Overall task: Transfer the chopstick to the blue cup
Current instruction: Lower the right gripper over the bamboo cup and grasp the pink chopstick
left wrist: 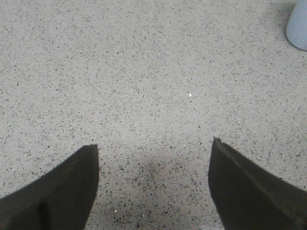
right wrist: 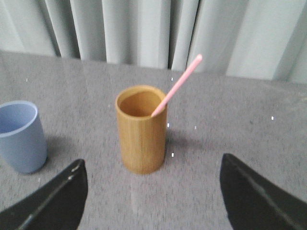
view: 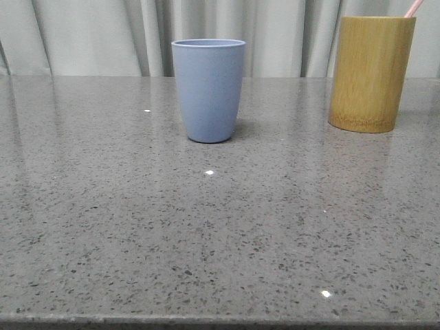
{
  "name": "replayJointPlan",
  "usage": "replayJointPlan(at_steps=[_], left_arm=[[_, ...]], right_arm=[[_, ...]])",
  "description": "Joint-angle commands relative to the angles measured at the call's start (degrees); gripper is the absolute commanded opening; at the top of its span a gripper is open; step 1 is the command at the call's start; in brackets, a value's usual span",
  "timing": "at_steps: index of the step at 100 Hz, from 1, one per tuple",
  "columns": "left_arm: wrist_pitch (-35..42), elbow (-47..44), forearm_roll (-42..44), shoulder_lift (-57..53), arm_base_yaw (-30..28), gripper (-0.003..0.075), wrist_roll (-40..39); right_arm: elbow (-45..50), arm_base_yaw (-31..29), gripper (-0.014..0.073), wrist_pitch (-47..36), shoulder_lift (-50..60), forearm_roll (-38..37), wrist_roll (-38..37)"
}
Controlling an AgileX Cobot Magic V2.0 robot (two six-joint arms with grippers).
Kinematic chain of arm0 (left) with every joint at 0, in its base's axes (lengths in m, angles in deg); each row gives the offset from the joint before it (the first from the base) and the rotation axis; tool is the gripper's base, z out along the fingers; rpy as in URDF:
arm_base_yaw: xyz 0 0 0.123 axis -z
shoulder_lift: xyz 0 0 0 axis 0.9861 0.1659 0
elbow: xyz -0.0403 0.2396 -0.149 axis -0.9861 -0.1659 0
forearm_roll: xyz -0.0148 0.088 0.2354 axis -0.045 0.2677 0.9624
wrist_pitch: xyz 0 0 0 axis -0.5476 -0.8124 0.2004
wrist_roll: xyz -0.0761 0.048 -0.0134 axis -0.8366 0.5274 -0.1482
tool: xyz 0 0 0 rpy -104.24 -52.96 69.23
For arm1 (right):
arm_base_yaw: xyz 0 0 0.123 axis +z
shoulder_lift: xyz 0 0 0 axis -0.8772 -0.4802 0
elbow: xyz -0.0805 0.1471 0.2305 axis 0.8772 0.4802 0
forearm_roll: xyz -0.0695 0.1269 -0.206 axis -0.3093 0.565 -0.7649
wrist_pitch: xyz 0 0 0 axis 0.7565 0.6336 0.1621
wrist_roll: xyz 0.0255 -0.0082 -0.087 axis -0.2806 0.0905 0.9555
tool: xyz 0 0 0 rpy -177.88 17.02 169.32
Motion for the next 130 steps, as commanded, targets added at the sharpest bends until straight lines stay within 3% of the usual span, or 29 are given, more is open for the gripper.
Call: replayJointPlan(at_steps=[1,64,81,100,130], left_arm=[[3.88,1.51,-0.51,-0.2,-0.11,0.0474,-0.58],[3.88,1.51,-0.51,-0.2,-0.11,0.0474,-0.58],[3.88,1.51,-0.51,-0.2,-0.11,0.0474,-0.58],[3.88,1.51,-0.51,-0.2,-0.11,0.0474,-0.58],[4.72,1.51,-0.51,-0.2,-0.11,0.0474,-0.58]], right_arm=[[-1.44,-0.32,0.057,-8.89,-2.76,0.03,-0.12],[-1.44,-0.32,0.057,-37.07,-27.53,0.14,-2.92],[-0.75,-2.22,0.057,-38.25,-30.07,1.37,-2.92],[2.62,-5.46,0.057,-45.59,-30.2,2.53,-2.92],[3.1,-5.65,0.057,-53.11,-33.82,2.53,-3.36]])
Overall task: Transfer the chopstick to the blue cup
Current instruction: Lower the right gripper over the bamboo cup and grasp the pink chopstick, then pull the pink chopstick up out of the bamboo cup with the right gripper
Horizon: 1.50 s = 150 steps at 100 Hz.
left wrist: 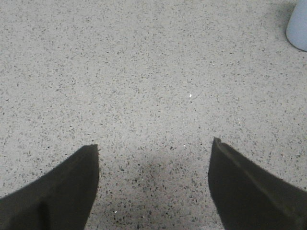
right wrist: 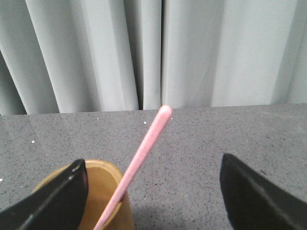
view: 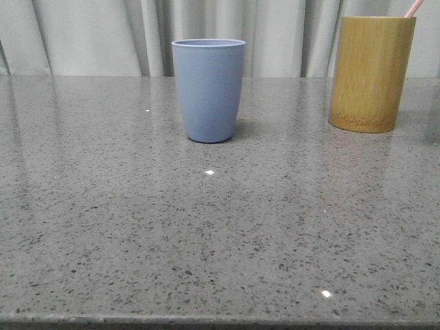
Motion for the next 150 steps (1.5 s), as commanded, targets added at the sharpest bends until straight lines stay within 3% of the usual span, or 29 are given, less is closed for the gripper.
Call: replayJointPlan(at_steps=[1,30,54,76,100,131,150], left_arm=[[4.39,1.61,-0.51,-0.2,-0.11,0.0474,-0.58],[5.75,1.61,-0.51,-0.2,-0.11,0.0474,-0.58],[6.21,1.61,-0.51,-0.2,-0.11,0.0474,-0.58],[6.21,1.61,-0.51,-0.2,-0.11,0.0474,-0.58],[6.21,1.61,-0.51,-0.2,-0.11,0.0474,-0.58],[6.21,1.61,-0.51,-0.2,-0.11,0.0474,-0.58],[6.21,1.61,-0.51,-0.2,-0.11,0.0474,-0.58]], right_arm=[[-1.39,-0.28,0.057,-7.72,-0.61,0.01,-0.42],[-1.39,-0.28,0.057,-16.81,-5.79,0.01,-1.91],[-1.39,-0.28,0.0552,-18.23,-6.7,0.01,-3.81],[-1.39,-0.28,0.0387,-21.17,-6.75,0.01,-3.81],[-1.39,-0.28,0.0295,-22.3,-6.76,0.01,-3.81],[-1.39,-0.28,0.0064,-22.76,-6.76,0.01,-3.81],[-1.39,-0.28,-0.0008,-23.14,-6.76,0.01,-3.81]])
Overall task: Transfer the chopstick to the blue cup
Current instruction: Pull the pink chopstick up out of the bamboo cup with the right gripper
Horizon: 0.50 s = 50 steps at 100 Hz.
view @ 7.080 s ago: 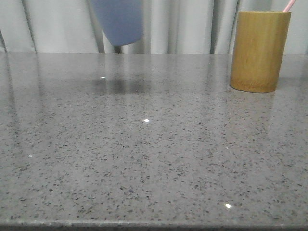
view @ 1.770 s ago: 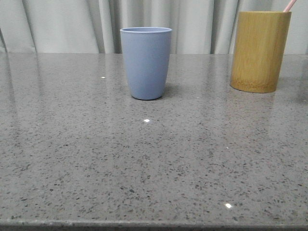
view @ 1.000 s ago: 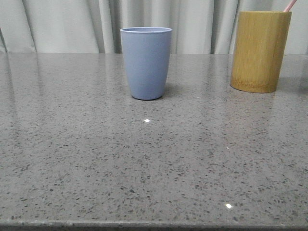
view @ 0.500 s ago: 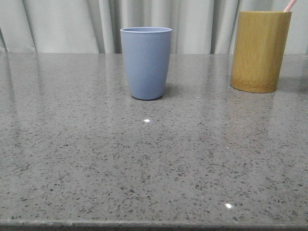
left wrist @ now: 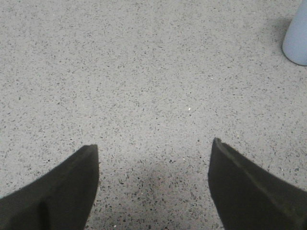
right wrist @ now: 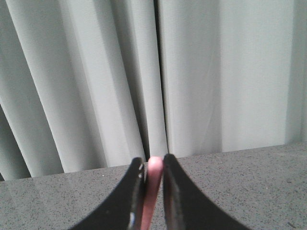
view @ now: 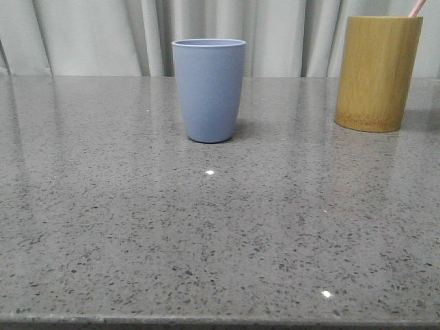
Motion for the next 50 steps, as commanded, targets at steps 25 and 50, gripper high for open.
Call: replayJointPlan(at_steps=[25,50], left_arm=[[3.9,1.61,-0.47,-0.2,-0.11,0.0474,-0.58],[3.9,1.61,-0.47,-0.2,-0.11,0.0474,-0.58]], right_arm=[[-1.54,-0.28,-0.0018,-5.88,1.32,-0.47,0.75],[-4.85,-0.21,-0.0018,-5.08,1.38,-0.47,-1.71]])
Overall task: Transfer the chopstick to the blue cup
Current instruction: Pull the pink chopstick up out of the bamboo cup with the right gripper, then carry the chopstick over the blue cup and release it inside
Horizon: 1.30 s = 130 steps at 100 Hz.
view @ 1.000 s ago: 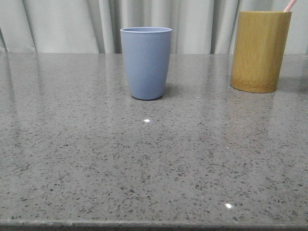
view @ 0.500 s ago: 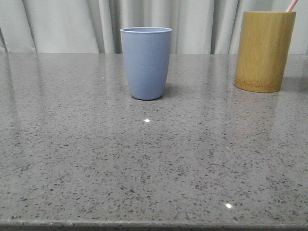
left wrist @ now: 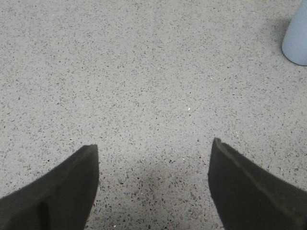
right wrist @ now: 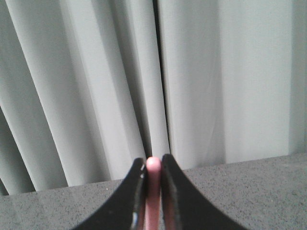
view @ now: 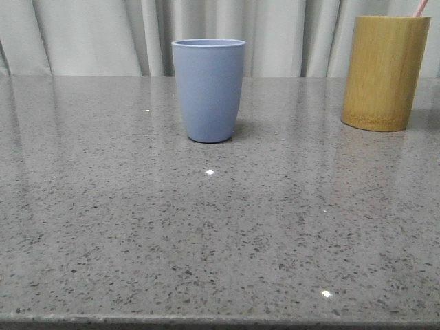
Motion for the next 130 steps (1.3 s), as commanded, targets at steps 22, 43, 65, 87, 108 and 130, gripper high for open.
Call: replayJointPlan(at_steps=[22,43,65,87,108,130], left_arm=[[3.9,1.61,-0.38,-0.2,-0.11,0.0474,-0.58],[3.9,1.61,-0.38,-0.2,-0.11,0.0474,-0.58],[3.9,1.61,-0.38,-0.2,-0.11,0.0474,-0.58],[3.9,1.61,-0.38,-0.2,-0.11,0.0474,-0.58],[3.9,1.61,-0.38,-0.2,-0.11,0.0474,-0.58],[3.41,1.61,-0.38,-0.2,-0.11,0.0474,-0.58]], right_arm=[[-11.1,0.63,-0.0018,5.55,1.44,-0.47,-1.32],[-21.62,1.23,-0.0018,21.38,2.42,-0.47,-1.42],[-32.85,1.3,-0.0018,34.11,3.68,-0.47,-1.36],[-41.67,1.86,-0.0018,42.64,3.67,-0.47,-1.36],[-42.49,9.11,-0.0052,43.0,3.46,-0.33,-1.36],[-42.49,18.87,-0.0069,40.61,1.01,-0.33,-1.36]])
